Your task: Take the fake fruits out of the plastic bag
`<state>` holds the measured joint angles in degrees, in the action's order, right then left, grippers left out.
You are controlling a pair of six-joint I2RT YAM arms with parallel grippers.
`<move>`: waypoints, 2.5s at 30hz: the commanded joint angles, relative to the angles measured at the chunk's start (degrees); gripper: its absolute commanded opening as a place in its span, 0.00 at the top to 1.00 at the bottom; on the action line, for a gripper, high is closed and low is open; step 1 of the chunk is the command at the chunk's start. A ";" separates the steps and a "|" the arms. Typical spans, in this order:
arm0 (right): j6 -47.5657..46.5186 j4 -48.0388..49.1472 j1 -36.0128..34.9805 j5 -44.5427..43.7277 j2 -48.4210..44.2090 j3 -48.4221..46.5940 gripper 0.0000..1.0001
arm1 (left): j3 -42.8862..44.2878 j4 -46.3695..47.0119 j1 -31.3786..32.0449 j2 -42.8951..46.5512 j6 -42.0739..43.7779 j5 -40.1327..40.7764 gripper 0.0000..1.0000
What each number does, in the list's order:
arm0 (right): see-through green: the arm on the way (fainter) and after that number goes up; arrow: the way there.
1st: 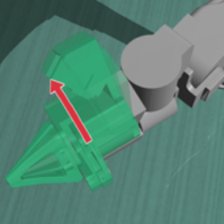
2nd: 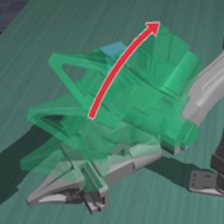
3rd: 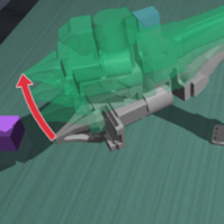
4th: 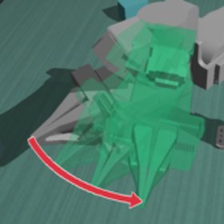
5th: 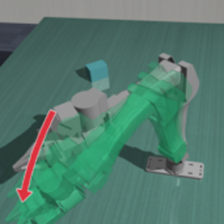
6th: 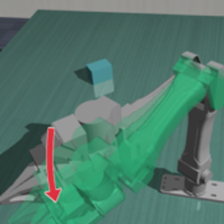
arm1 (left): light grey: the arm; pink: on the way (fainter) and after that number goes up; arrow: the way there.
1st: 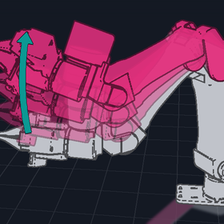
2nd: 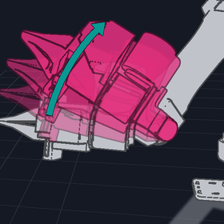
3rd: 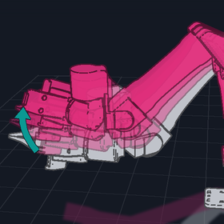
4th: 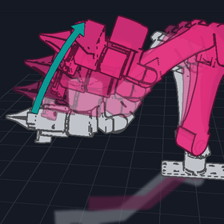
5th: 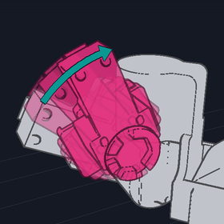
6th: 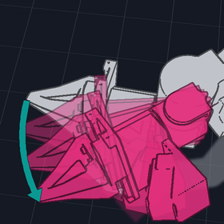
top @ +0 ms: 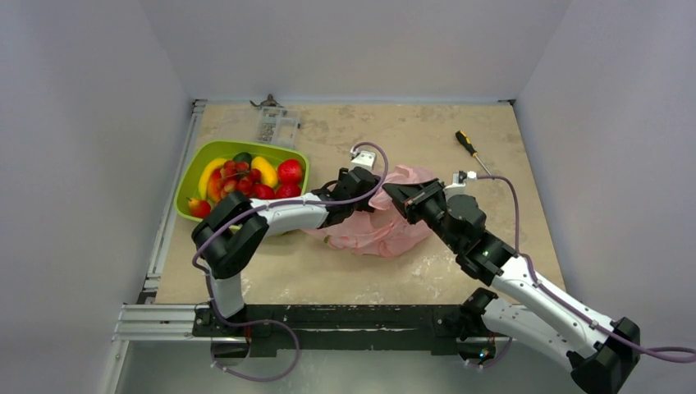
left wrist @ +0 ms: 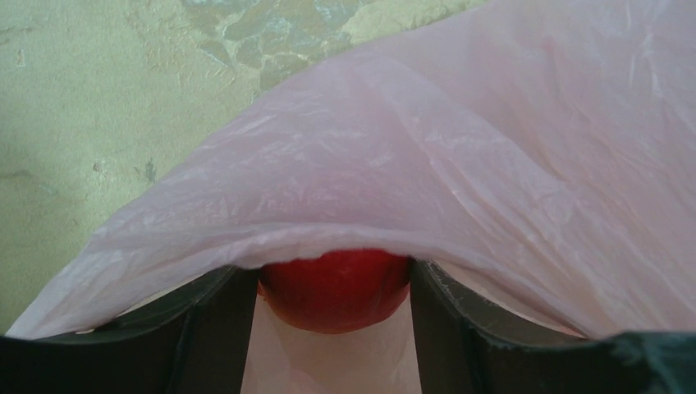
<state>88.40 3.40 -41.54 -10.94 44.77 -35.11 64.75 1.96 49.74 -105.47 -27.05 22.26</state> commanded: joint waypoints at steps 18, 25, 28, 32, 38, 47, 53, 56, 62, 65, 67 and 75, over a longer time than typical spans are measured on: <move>-7.68 -10.40 1.20 -14.07 -7.13 2.13 1.00 | -19.98 9.75 -0.60 34.62 -1.52 -26.53 0.85; -14.20 -17.34 1.67 -23.35 -6.91 -1.53 1.00 | -20.76 -2.45 -0.66 48.19 0.27 -30.83 0.86; -19.78 -20.58 1.81 -27.25 -6.90 -3.87 1.00 | -17.03 -17.65 -0.76 53.72 3.65 -17.53 0.85; -27.76 -25.39 1.98 -31.54 -4.92 -8.57 1.00 | -13.72 -29.61 -3.45 56.88 8.95 2.28 0.81; -40.33 -29.46 1.99 -31.43 -1.74 -13.71 0.73 | -13.61 -26.26 -16.07 52.16 11.12 2.73 0.80; -48.51 -39.46 1.95 -19.08 -0.97 -21.35 0.24 | -0.54 -27.60 -23.34 29.95 8.67 7.65 0.84; -51.30 -41.54 1.96 -11.19 -7.71 -24.11 0.07 | 4.33 -30.21 -24.10 21.04 8.54 13.03 0.84; -52.06 -43.02 1.96 -10.58 -10.59 -26.66 0.03 | 4.58 -31.91 -24.49 19.26 7.06 15.74 0.81; -53.36 -43.05 1.93 -11.44 -14.71 -30.46 0.01 | 5.85 -35.28 -25.04 16.00 4.08 16.19 0.43; -53.82 -43.39 1.96 -13.02 -15.32 -31.22 0.01 | 6.12 -36.70 -25.09 16.44 2.13 16.71 0.20; -54.06 -43.84 1.96 -13.56 -15.52 -31.49 0.01 | 6.74 -37.81 -25.08 16.94 1.70 15.84 0.03; -54.93 -45.10 1.99 -14.83 -15.53 -32.39 0.01 | 11.33 -46.50 -25.05 21.96 -2.45 11.69 0.00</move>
<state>35.24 -41.17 -39.68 -24.34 28.86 -65.36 72.07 -39.77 25.08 -88.99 -26.39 36.23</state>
